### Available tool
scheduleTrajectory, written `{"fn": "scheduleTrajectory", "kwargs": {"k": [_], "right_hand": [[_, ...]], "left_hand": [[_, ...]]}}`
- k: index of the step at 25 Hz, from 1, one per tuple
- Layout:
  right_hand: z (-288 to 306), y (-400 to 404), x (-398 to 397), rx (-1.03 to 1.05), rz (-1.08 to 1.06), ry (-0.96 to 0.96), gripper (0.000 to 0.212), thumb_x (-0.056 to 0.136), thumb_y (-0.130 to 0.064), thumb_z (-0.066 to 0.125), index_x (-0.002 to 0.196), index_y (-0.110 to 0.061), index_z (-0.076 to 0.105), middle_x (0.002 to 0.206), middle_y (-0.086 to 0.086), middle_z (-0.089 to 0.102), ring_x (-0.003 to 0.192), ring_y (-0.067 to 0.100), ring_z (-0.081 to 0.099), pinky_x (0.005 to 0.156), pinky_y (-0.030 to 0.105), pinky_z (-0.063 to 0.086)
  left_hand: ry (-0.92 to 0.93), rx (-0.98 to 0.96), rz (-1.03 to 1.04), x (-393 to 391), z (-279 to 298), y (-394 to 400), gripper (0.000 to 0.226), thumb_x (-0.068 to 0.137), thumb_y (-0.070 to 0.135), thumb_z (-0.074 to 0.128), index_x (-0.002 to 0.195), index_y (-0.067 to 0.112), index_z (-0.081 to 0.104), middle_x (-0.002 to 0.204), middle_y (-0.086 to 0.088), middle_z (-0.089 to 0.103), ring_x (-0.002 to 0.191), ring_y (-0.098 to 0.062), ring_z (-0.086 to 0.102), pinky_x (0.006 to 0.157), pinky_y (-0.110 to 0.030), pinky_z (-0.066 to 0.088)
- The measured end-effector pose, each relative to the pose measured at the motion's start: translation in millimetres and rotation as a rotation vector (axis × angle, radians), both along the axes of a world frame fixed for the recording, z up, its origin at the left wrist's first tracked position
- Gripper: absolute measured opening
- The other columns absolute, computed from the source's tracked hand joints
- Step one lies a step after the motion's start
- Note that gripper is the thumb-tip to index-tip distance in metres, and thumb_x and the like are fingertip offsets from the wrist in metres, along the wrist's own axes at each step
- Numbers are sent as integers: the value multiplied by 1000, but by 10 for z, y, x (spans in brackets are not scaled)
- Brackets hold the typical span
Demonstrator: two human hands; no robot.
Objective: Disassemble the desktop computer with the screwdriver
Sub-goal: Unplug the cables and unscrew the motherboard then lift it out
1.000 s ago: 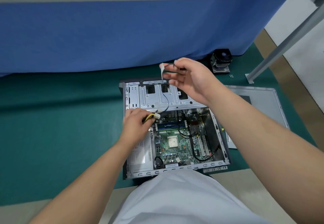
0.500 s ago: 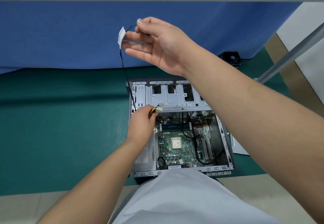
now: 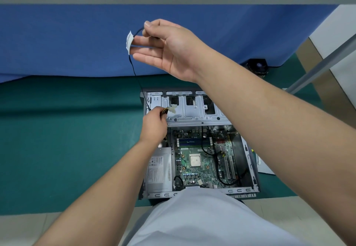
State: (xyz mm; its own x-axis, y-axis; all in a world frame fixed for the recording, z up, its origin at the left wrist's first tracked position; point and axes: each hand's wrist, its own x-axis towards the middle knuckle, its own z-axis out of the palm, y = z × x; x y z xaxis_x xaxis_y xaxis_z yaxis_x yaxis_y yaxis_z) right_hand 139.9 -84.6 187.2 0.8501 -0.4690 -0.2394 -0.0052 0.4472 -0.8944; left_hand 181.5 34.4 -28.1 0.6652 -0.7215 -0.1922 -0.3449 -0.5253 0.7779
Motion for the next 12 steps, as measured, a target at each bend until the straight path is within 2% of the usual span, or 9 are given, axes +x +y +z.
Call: {"fn": "scheduleTrajectory", "kwargs": {"k": [2,4,6,9,12], "right_hand": [[-7,-25,-4,5,-7,-1,17,106,-14,56,91,-7,54,108,25,73,104,41,73,95,47,59],[-5,-58,-7,11,-21,-6,17,106,-15,56,91,-6,54,113,26,72,105,42,72,95,47,59],[-9,-86,-10,23,-40,-10,17,106,-15,56,91,-6,54,118,28,70,106,42,72,96,48,58],[-29,-114,-13,54,-82,-7,15,106,-14,56,92,-6,54,121,28,70,107,42,71,97,49,58],[-44,-132,-15,89,-119,-7,13,105,-14,56,95,-6,55,121,28,69,108,42,71,98,49,57]], "left_hand": [[-43,7,-74,-18,-11,42,34,103,7,50,134,14,62,115,-4,69,104,-23,65,97,-40,54],[-82,-49,-130,-40,-29,143,42,103,4,51,143,15,58,122,4,61,108,-16,58,103,-32,46],[-85,-136,-123,-46,-52,257,42,102,2,52,140,15,60,124,10,57,106,-10,58,102,-21,43],[-52,-204,-16,-58,-72,418,32,102,7,56,129,17,68,123,13,62,97,2,63,92,-5,43],[-95,-291,162,-36,-16,485,19,100,14,58,114,22,69,107,11,63,90,1,61,83,-17,49]]}}
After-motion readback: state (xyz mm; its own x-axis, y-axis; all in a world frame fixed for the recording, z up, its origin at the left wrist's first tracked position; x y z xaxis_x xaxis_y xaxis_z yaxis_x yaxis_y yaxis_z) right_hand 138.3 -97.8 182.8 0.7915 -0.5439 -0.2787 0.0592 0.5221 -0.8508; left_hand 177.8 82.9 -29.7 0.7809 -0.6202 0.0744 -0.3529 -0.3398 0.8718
